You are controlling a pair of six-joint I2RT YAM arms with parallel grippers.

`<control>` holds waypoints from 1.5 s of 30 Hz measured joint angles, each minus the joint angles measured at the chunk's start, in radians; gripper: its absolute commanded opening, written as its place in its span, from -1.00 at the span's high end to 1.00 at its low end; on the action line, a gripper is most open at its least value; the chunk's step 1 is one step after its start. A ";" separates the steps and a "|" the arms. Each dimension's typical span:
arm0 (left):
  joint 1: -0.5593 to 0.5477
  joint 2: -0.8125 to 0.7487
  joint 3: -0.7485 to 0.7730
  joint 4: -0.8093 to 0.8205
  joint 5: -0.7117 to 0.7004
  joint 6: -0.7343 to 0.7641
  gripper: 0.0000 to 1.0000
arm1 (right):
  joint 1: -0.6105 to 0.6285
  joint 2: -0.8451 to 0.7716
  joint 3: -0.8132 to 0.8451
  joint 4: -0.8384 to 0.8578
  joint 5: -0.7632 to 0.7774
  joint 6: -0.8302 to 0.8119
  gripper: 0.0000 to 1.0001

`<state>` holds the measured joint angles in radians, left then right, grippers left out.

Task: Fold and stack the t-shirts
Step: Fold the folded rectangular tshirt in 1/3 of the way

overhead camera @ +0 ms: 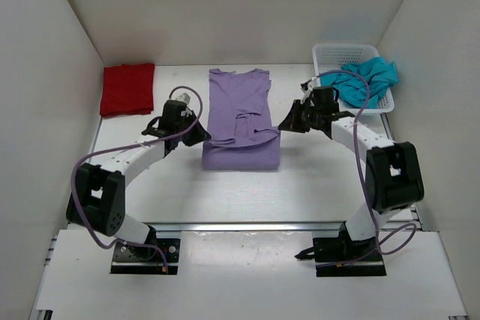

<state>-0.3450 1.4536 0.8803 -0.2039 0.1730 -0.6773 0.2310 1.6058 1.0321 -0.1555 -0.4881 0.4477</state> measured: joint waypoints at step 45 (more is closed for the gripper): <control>-0.061 0.199 -0.205 0.510 0.021 -0.129 0.40 | 0.246 0.372 0.403 -0.010 0.158 -0.138 0.99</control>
<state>-0.4061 1.6524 0.6754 0.3061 0.1940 -0.8062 0.4770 1.9778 1.4353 -0.1654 -0.3302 0.3096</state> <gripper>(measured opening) 0.305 0.004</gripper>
